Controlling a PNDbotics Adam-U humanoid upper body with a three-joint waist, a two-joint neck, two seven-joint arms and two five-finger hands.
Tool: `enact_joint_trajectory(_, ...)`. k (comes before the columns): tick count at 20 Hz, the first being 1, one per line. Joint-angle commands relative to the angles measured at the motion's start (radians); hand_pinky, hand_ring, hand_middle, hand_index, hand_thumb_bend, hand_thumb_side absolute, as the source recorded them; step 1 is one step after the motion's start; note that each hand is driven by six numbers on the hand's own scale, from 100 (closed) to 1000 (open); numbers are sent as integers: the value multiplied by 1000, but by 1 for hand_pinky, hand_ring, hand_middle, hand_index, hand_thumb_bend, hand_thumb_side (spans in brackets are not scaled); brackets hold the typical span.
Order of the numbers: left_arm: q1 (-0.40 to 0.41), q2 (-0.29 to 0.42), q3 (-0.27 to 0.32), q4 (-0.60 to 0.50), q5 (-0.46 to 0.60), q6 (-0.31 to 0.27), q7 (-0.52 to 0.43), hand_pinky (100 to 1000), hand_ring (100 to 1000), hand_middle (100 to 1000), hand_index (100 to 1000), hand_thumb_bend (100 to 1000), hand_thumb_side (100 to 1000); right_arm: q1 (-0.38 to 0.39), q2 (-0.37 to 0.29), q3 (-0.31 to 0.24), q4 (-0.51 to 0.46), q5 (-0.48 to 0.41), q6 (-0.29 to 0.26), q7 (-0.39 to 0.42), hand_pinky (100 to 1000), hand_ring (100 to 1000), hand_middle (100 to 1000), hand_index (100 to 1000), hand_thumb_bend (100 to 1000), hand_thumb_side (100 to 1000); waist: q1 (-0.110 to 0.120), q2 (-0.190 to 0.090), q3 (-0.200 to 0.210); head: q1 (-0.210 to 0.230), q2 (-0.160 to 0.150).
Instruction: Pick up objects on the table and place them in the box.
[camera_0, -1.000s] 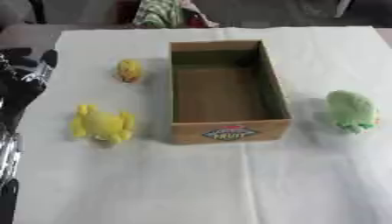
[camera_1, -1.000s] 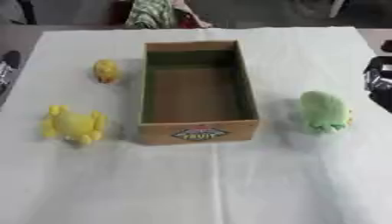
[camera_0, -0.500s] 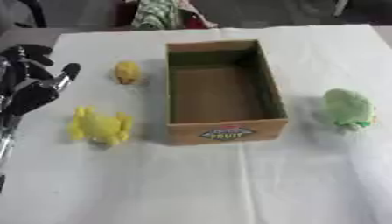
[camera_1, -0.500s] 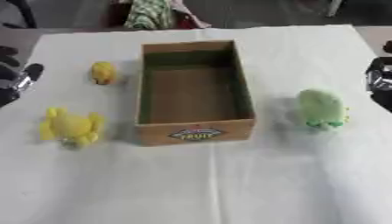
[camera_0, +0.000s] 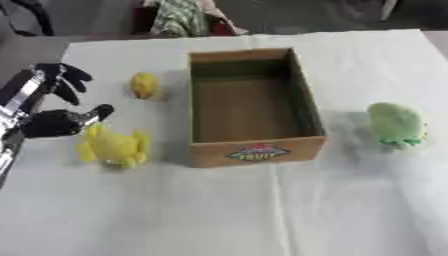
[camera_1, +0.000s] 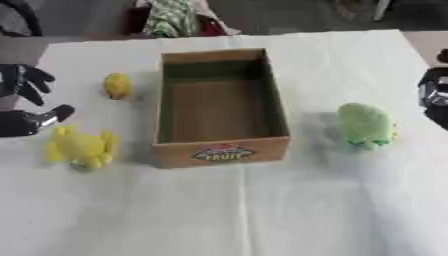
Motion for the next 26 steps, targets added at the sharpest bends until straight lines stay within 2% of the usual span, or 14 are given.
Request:
enact_joint_trajectory(1, -23, 54, 14, 0, -14, -7, -73, 630, 517, 553, 725, 505, 270, -13, -30, -1, -17, -1, -3, 6, 692, 775, 767, 803, 100, 133, 3, -18, -9, 10, 5)
enact_joint_trajectory(4, -47, 81, -46, 44, -46, -31, -126, 631, 521, 556, 726, 504, 263, -17, -28, 5, -17, -2, -3, 13, 692, 776, 767, 803, 100, 133, 3, -17, -18, 18, 6)
enact_joint_trajectory(7, -85, 69, -132, 87, -71, -35, -182, 632, 526, 560, 729, 511, 246, -14, -29, 2, -16, -1, -3, 12, 692, 775, 766, 803, 100, 133, 3, -18, -14, 15, 8)
enact_joint_trajectory(9, -102, 63, -158, 105, -81, -36, -220, 633, 528, 561, 730, 494, 224, -12, -29, 2, -16, -1, -3, 11, 692, 775, 766, 802, 100, 133, 3, -19, -13, 14, 9)
enact_joint_trajectory(15, -119, 50, -151, 123, -108, -39, -324, 632, 528, 561, 731, 492, 211, -10, -30, 0, -15, -1, -3, 9, 692, 775, 766, 802, 100, 133, 4, -19, -10, 11, 10)
enact_joint_trajectory(22, -125, 40, -154, 126, -150, -54, -350, 642, 539, 571, 742, 506, 195, -9, -29, 0, -16, -1, -2, 9, 692, 775, 766, 802, 100, 134, 3, -19, -10, 11, 10)
enact_joint_trajectory(26, -124, 43, -154, 127, -187, -77, -385, 666, 566, 595, 766, 499, 152, -8, -29, 0, -15, 0, -2, 8, 692, 775, 766, 802, 100, 134, 3, -19, -10, 11, 11)
